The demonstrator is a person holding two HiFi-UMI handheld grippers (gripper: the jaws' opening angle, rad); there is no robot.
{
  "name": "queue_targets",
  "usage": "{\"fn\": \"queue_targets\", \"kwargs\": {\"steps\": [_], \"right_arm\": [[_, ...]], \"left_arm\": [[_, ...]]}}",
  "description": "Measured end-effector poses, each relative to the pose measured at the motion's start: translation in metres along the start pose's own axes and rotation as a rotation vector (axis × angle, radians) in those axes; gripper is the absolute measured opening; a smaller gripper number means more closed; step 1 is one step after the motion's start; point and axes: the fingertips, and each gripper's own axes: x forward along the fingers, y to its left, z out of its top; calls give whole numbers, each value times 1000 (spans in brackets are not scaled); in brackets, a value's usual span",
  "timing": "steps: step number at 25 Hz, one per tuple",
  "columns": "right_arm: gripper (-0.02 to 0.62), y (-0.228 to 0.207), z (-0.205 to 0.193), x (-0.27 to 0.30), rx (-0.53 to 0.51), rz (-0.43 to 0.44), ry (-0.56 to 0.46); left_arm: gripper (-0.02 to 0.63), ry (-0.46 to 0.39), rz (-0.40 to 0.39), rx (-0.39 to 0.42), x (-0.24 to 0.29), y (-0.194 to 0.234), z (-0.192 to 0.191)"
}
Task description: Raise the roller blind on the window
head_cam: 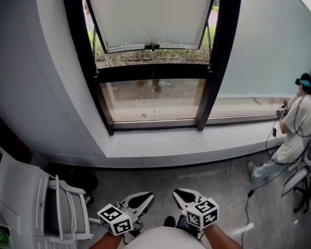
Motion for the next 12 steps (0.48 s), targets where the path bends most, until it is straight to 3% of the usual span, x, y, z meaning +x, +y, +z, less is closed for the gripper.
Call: {"fn": "queue_targets", "kwargs": {"steps": [12], "right_arm": [[28,-49,14,-7,-34,55,12]], "left_arm": [[23,-33,53,6,51,3,5]]}}
